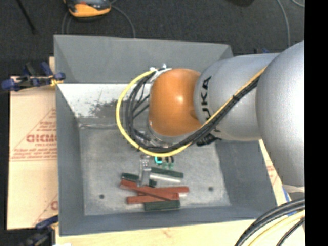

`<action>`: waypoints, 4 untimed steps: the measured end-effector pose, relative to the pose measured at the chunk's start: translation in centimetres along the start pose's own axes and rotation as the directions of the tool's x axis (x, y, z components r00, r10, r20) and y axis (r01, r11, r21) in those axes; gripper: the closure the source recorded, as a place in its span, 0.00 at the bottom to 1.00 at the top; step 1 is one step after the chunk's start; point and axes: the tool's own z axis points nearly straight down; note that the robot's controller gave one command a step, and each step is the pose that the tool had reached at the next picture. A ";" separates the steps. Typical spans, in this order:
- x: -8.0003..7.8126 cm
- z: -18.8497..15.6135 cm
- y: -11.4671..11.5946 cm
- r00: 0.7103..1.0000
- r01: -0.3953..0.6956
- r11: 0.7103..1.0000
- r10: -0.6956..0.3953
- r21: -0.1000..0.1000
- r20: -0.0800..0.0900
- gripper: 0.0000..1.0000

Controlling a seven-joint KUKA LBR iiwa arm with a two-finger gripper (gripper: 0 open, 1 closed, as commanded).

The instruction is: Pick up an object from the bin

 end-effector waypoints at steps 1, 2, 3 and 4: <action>-0.2 -0.4 0.0 1.000 -0.003 1.000 0.003 -0.001 0.008 0.00; 0.9 1.3 -0.6 0.992 0.123 0.992 -0.123 0.002 0.017 0.00; 0.1 6.8 -2.7 0.959 0.284 0.959 -0.284 0.001 0.009 1.00; 0.1 6.8 -2.7 0.959 0.283 0.959 -0.283 0.001 0.009 1.00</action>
Offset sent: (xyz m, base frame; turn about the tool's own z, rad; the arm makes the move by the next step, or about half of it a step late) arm -0.0436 -0.0214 -0.0665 -0.4196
